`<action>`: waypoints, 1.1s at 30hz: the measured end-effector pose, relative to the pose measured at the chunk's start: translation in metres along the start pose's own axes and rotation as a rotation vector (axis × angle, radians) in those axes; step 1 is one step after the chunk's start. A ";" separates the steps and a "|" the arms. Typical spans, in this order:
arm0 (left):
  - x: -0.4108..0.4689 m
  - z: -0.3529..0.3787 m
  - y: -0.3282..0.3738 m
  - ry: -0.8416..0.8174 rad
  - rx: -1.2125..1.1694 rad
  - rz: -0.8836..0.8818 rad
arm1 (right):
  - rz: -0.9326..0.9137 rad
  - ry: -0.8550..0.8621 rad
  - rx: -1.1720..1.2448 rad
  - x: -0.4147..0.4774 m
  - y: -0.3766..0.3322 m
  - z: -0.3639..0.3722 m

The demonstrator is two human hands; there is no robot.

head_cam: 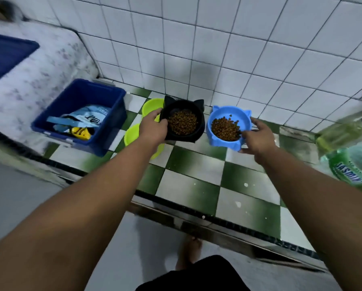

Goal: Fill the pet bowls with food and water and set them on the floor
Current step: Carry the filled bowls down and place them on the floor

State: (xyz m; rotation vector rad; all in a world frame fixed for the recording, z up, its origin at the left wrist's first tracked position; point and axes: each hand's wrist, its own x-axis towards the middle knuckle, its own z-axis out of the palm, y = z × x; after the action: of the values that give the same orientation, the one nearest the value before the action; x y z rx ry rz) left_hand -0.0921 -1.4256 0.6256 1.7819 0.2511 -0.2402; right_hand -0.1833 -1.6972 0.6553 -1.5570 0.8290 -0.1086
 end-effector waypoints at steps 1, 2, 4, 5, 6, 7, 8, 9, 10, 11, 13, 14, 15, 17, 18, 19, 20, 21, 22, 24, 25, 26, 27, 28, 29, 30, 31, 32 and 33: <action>-0.011 -0.018 -0.001 -0.003 -0.018 -0.007 | -0.015 -0.006 -0.008 -0.013 -0.001 0.005; -0.028 -0.036 0.001 -0.006 -0.035 -0.006 | -0.032 -0.018 -0.023 -0.028 -0.002 0.011; -0.059 -0.071 0.001 0.008 -0.052 -0.005 | -0.066 -0.039 -0.040 -0.060 -0.003 0.026; -0.072 -0.089 -0.002 0.027 -0.045 0.007 | -0.077 -0.053 -0.035 -0.076 -0.002 0.035; -0.091 -0.116 -0.009 0.060 -0.045 0.010 | -0.091 -0.090 -0.046 -0.097 0.002 0.049; -0.104 -0.133 -0.014 0.081 -0.053 -0.001 | -0.096 -0.112 -0.056 -0.110 0.004 0.058; -0.113 -0.146 -0.019 0.098 -0.069 -0.028 | -0.102 -0.125 -0.062 -0.119 0.005 0.065; -0.126 -0.166 -0.026 0.127 -0.088 -0.050 | -0.109 -0.153 -0.065 -0.132 0.009 0.078; -0.142 -0.189 -0.032 0.163 -0.107 -0.062 | -0.114 -0.189 -0.065 -0.147 0.013 0.092; -0.156 -0.211 -0.039 0.203 -0.123 -0.072 | -0.119 -0.222 -0.070 -0.162 0.015 0.108; -0.179 -0.255 -0.052 0.285 -0.148 -0.091 | -0.140 -0.304 -0.095 -0.191 0.014 0.140; -0.190 -0.277 -0.061 0.327 -0.161 -0.098 | -0.157 -0.360 -0.108 -0.205 0.013 0.158; -0.199 -0.298 -0.069 0.367 -0.174 -0.108 | -0.172 -0.419 -0.115 -0.218 0.013 0.176; -0.218 -0.339 -0.088 0.450 -0.208 -0.140 | -0.203 -0.510 -0.139 -0.244 0.013 0.213; -0.227 -0.359 -0.099 0.497 -0.230 -0.155 | -0.219 -0.550 -0.157 -0.258 0.013 0.232; -0.235 -0.377 -0.111 0.541 -0.254 -0.172 | -0.233 -0.594 -0.179 -0.270 0.015 0.252; -0.244 -0.395 -0.123 0.584 -0.274 -0.188 | -0.242 -0.643 -0.204 -0.282 0.017 0.272; -0.252 -0.412 -0.135 0.622 -0.295 -0.199 | -0.244 -0.693 -0.222 -0.295 0.019 0.291; -0.260 -0.428 -0.147 0.659 -0.312 -0.209 | -0.236 -0.738 -0.233 -0.306 0.021 0.311; -0.275 -0.460 -0.168 0.726 -0.329 -0.230 | -0.218 -0.816 -0.258 -0.326 0.027 0.350; -0.281 -0.475 -0.178 0.757 -0.336 -0.240 | -0.212 -0.849 -0.275 -0.334 0.031 0.370; -0.286 -0.490 -0.187 0.789 -0.347 -0.248 | -0.207 -0.879 -0.290 -0.342 0.035 0.390; -0.290 -0.504 -0.195 0.821 -0.359 -0.253 | -0.201 -0.909 -0.304 -0.349 0.039 0.411; -0.292 -0.519 -0.202 0.853 -0.366 -0.259 | -0.192 -0.938 -0.319 -0.356 0.043 0.432; -0.292 -0.533 -0.208 0.885 -0.369 -0.265 | -0.182 -0.965 -0.332 -0.362 0.046 0.455; -0.291 -0.547 -0.214 0.914 -0.374 -0.270 | -0.172 -0.990 -0.337 -0.367 0.050 0.479; -0.289 -0.562 -0.220 0.942 -0.383 -0.275 | -0.168 -1.019 -0.341 -0.372 0.052 0.502; -0.286 -0.576 -0.225 0.968 -0.394 -0.278 | -0.176 -1.046 -0.353 -0.375 0.054 0.527; -0.283 -0.590 -0.229 0.993 -0.404 -0.279 | -0.192 -1.076 -0.369 -0.381 0.055 0.549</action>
State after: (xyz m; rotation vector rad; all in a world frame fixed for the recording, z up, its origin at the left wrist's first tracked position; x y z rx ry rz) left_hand -0.4140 -0.8118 0.6262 1.3282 1.1686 0.4973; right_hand -0.1979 -1.0271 0.6513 -1.7174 -0.1681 0.7266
